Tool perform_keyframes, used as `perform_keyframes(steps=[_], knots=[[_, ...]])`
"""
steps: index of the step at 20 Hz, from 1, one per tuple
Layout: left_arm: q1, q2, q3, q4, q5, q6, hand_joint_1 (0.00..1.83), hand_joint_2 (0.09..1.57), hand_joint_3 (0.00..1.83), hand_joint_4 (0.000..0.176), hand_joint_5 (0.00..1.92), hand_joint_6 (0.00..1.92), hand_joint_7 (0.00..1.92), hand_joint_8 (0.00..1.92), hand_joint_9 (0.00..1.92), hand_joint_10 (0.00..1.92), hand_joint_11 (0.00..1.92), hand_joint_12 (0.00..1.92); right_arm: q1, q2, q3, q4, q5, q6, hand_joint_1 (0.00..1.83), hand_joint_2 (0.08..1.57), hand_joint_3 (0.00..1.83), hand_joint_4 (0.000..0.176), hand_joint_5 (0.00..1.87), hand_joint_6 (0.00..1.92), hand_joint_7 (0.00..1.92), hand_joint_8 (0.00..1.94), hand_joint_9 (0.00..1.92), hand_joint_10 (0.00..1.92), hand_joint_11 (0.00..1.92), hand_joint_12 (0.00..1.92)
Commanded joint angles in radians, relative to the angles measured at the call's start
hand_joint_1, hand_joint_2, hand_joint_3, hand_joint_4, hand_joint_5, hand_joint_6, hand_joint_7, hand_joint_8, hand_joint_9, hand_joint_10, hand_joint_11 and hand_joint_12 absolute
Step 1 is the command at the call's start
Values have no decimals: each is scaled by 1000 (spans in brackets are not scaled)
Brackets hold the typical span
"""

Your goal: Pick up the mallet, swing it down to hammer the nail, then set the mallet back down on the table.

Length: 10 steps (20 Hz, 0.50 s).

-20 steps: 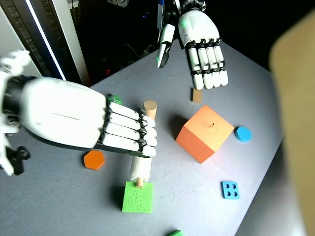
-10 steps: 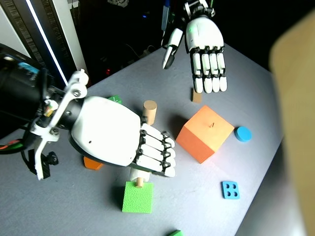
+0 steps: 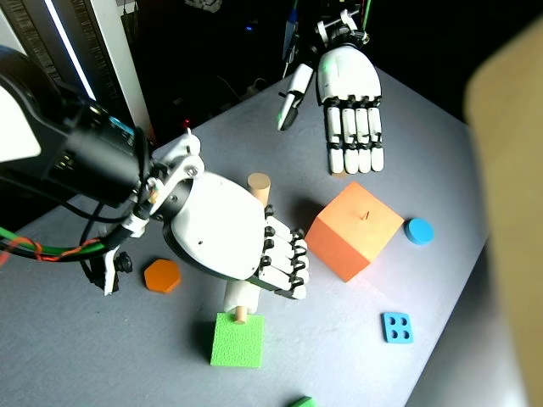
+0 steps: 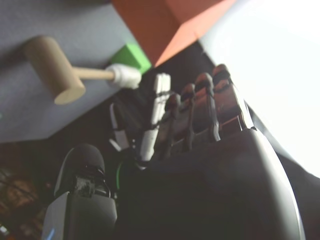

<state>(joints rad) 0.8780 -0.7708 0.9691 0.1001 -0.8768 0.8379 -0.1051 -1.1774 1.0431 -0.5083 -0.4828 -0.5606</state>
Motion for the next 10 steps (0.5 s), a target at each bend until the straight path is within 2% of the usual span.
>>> perform_keyframes(steps=[1, 10], knots=[[-5, -6, 8, -21, -102, 9, 0, 1226, 4, 0, 19, 7, 19, 8, 0, 0, 0, 0, 2, -4, 11, -25, 69, 3, 1273, 995, 11, 0, 0, 0, 0, 0, 0, 0, 2, 258], [-17, -53, 38, -50, -65, 37, 0, 1222, 1, 0, 1, 0, 0, 0, 0, 0, 0, 0, -41, -69, 88, -25, 95, 5, 1320, 1020, 4, 0, 0, 0, 0, 0, 0, 0, 0, 237]])
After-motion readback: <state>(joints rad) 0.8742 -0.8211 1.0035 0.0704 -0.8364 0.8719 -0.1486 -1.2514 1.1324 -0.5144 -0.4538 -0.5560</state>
